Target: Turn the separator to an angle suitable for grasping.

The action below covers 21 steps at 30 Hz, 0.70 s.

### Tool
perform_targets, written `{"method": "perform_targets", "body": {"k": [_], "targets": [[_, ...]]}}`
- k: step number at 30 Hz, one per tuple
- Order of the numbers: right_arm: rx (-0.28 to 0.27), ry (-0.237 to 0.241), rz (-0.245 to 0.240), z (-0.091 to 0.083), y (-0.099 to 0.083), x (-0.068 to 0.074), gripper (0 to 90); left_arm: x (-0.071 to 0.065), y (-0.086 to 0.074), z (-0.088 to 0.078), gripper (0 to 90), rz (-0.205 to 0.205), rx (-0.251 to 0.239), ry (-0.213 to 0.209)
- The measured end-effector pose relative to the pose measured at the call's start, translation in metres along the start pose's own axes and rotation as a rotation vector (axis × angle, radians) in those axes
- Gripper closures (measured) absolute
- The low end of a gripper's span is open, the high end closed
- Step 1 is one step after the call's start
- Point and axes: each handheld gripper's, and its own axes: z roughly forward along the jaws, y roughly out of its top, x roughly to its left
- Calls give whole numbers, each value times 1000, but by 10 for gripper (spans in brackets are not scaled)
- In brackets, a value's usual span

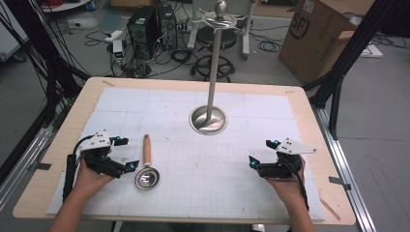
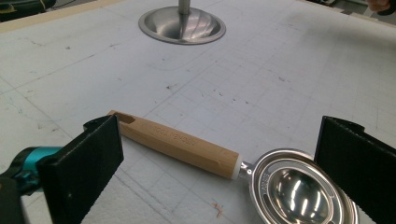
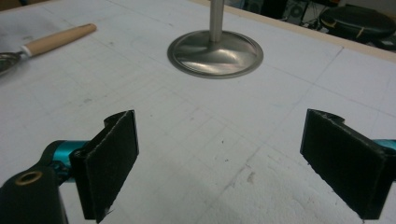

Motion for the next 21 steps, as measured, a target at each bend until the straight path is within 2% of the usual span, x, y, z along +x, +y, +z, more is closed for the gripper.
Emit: {"method": "perform_targets", "body": {"k": [2,6,21], "targets": [[-21,10,-4,-1,3,1,101,0,0,1,18,1,-1,-6],[-10,13,-13,1,5,2,102,0,0,1,19,12,5,-6],[-21,32,-25,2,10,8,104,-1,1,-4,19,14,-11,-8]]}}
